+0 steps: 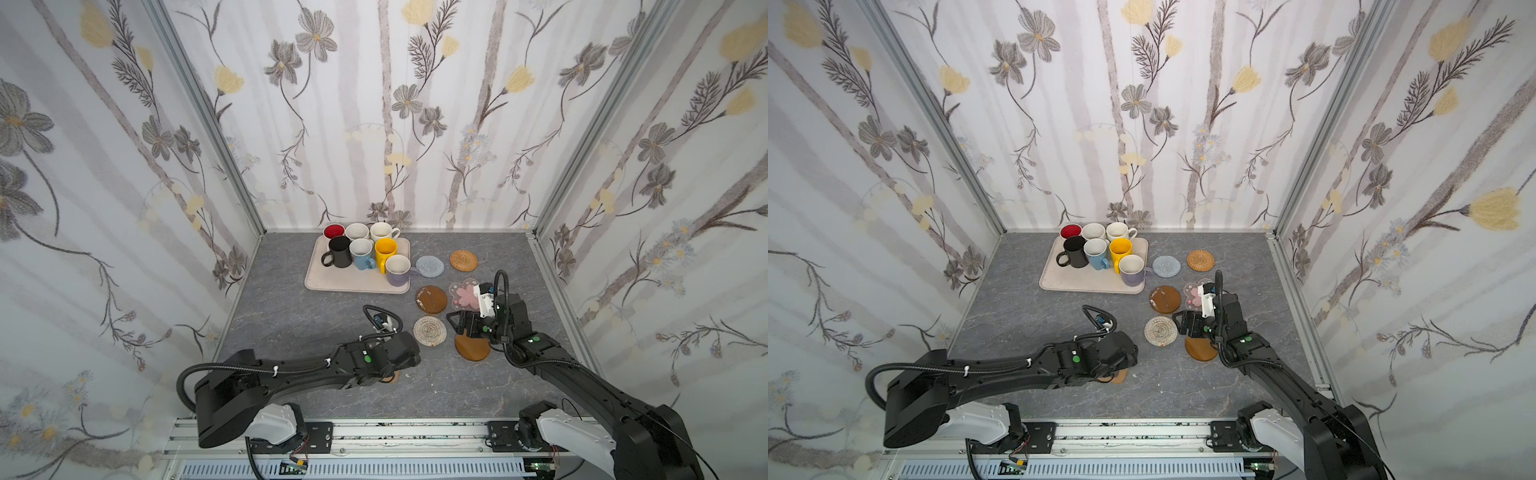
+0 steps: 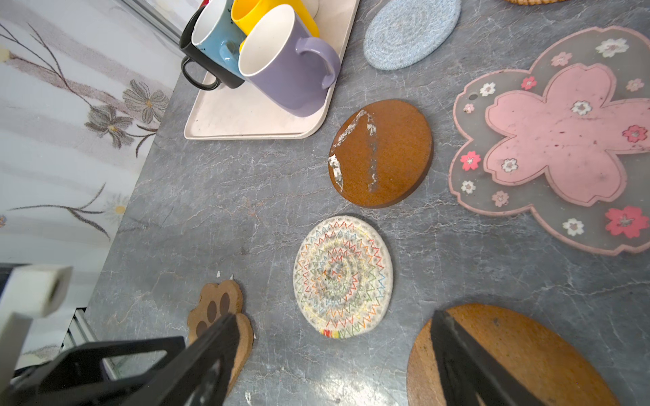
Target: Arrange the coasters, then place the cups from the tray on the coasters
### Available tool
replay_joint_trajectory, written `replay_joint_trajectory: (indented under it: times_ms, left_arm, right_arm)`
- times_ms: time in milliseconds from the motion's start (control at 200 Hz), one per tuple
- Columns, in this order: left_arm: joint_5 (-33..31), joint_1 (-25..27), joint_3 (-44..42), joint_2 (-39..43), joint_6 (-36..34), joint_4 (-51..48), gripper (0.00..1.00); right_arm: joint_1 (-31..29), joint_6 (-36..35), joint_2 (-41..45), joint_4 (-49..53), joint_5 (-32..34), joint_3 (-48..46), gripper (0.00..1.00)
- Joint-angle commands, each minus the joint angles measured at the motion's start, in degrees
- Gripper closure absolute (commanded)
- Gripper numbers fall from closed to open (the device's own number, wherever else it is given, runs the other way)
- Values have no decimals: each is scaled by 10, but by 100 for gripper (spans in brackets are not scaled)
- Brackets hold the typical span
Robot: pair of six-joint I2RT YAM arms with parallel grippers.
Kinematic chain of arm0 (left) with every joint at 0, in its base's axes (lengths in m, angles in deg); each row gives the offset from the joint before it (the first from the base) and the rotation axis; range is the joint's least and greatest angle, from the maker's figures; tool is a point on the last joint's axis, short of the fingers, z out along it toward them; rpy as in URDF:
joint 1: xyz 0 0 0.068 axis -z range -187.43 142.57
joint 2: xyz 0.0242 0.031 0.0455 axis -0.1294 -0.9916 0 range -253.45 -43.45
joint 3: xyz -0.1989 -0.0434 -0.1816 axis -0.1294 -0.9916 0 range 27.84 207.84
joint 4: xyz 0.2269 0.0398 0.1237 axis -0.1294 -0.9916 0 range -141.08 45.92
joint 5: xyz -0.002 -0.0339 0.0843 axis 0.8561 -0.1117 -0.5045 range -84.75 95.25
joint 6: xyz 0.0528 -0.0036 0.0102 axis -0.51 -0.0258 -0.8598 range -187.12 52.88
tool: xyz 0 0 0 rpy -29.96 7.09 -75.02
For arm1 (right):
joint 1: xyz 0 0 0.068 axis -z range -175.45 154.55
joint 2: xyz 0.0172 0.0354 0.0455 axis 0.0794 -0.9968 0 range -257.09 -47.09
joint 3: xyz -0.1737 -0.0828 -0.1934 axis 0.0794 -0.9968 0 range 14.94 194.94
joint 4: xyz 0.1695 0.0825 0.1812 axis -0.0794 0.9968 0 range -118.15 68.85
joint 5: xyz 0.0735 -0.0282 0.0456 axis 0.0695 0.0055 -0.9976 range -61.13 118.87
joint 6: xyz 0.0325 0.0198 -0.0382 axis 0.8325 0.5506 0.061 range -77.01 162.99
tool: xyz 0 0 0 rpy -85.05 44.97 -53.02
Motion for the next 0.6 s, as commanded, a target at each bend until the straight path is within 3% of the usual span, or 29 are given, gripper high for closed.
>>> replay_joint_trajectory:
  times_ms: [0,275,595]
  left_arm:
    - [9,-35,-44,67,-21,-10,32]
    - [75,-132,-134,176,-76,-25,30]
    - [95,-148,-129,121,-146,-15,25]
  right_arm:
    - [-20,1,-2,-12,-4,1,13]
    - [-76,24,-11,-16,26,17,12]
    - [-97,38,-8,-9,45,20,12]
